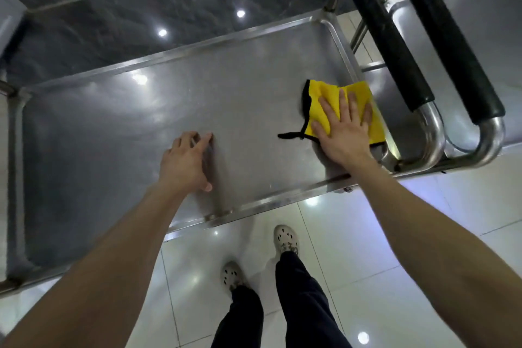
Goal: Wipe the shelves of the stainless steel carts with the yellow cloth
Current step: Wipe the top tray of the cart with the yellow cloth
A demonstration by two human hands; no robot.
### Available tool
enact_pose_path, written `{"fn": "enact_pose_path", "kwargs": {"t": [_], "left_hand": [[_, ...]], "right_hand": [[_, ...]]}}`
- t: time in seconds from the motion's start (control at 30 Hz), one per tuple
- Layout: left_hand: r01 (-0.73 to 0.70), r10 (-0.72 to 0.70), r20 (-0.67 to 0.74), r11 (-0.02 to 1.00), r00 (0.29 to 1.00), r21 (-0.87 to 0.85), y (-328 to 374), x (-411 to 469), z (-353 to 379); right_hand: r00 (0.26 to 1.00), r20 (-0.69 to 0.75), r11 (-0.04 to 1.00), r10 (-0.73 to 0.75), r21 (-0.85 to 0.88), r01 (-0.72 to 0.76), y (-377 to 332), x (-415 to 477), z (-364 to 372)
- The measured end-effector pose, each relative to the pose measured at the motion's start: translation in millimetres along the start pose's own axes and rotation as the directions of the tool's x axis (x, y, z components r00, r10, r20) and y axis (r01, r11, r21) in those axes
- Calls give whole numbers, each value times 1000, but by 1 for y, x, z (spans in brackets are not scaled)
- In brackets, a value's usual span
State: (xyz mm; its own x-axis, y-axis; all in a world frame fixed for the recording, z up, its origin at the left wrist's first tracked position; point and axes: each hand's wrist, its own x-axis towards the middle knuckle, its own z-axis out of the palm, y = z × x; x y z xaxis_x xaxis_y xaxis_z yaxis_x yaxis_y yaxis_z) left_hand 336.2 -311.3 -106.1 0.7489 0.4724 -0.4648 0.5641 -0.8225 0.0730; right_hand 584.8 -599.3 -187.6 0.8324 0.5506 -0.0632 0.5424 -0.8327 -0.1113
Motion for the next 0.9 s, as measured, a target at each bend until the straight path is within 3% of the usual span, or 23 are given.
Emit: {"fn": "enact_pose_path", "kwargs": {"t": [0.07,0.1,0.13,0.2,0.27,0.5,0.7,0.77,0.9], "left_hand": [[9,-9,-1,1000,1000,-21,4,-3,-2],[9,-9,-1,999,1000,-34,4,-4,-3],[8,-8,-6,999,1000,-48,4,-6,-4],[21,-23,-42,999,999,-49,-1,-12,-4],[79,-82,-87,996,993,-38,-10,-22,-2],[289,-291,-2,952,957,-96,-96,-51,11],[392,-380,105,912,919,-122,-124,-59,24],[391,-383,89,914,920,-107,-121,-58,21],[406,-398,87,909,913,-98,-116,-61,15]], "right_hand": [[995,-52,997,81,14,-81,-49,-34,13],[999,-53,1000,9,24,-8,-74,-53,19],[990,-45,990,-135,37,137,-96,-73,24],[890,-21,888,-455,60,456,-131,-106,31],[792,8,791,-611,49,610,-149,-122,33],[674,81,677,-734,25,735,-142,-104,27],[488,117,493,-865,18,870,-140,-12,19],[559,129,563,-819,-4,826,-142,37,14],[882,89,887,-462,39,460,-174,128,6]]}}
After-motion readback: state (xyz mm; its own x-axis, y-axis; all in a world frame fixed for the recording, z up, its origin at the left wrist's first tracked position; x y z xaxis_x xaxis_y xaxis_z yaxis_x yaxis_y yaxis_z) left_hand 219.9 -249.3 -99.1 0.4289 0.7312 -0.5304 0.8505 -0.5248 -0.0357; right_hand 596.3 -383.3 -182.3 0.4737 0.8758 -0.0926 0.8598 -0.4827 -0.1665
